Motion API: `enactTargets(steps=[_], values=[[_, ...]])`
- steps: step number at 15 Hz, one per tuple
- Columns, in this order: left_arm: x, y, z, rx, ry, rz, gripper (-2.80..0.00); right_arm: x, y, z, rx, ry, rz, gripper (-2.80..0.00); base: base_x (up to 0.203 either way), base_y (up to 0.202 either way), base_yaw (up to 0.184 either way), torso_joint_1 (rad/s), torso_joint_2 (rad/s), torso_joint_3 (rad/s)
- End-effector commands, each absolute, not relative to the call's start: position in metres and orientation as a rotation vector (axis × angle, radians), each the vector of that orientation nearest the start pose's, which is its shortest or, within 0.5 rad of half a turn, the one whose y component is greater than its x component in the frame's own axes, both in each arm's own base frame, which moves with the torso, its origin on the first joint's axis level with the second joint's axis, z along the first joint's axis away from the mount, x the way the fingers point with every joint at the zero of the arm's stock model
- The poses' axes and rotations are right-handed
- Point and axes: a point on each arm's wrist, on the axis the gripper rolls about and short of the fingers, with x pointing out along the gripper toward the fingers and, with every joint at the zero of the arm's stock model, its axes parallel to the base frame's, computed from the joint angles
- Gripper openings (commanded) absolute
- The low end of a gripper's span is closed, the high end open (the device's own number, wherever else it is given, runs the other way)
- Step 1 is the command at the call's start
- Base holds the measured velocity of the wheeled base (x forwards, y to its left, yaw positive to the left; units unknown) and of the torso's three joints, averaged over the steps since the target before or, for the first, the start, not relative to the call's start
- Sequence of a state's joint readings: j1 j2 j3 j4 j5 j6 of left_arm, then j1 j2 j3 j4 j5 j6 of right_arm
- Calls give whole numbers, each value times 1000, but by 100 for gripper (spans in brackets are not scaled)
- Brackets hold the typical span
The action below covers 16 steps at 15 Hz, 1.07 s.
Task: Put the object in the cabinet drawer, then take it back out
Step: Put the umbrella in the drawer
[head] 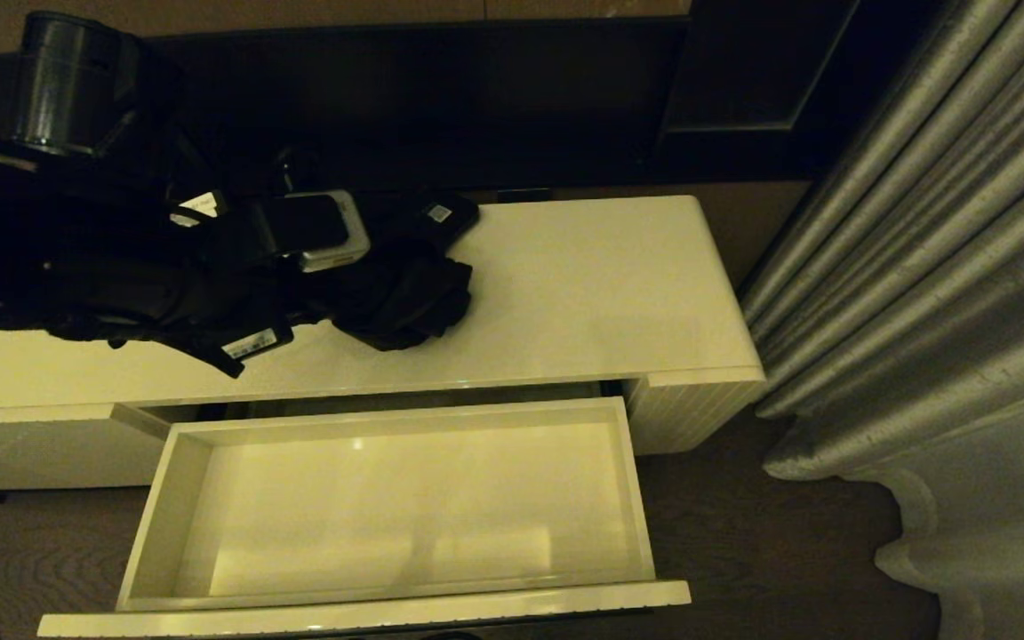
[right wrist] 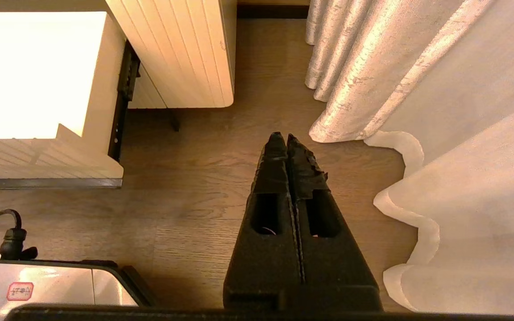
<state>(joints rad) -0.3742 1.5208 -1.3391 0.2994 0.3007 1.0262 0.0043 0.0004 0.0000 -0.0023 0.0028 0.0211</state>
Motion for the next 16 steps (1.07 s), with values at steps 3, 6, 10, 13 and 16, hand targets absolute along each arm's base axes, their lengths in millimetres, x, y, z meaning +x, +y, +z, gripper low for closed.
enactTargets(steps=[3, 6, 10, 13, 16], values=[[188, -86, 312, 1202, 368, -411, -280, -23, 0, 75, 21, -1, 8, -280, 0, 0, 0, 0, 0, 0], [158, -90, 309, 1246, 383, -528, -280, -23, 0, 75, 21, -1, 8, -280, 0, 0, 0, 0, 0, 0], [140, -91, 293, 1296, 431, -620, -280, -23, 0, 75, 21, -1, 8, -280, 0, 0, 0, 0, 0, 0], [136, -93, 273, 1328, 476, -675, -280, -23, 0, 75, 21, -1, 8, -280, 0, 0, 0, 0, 0, 0], [139, -97, 255, 1338, 493, -691, -280, -23, 0, 75, 21, -1, 8, -280, 0, 0, 0, 0, 0, 0]])
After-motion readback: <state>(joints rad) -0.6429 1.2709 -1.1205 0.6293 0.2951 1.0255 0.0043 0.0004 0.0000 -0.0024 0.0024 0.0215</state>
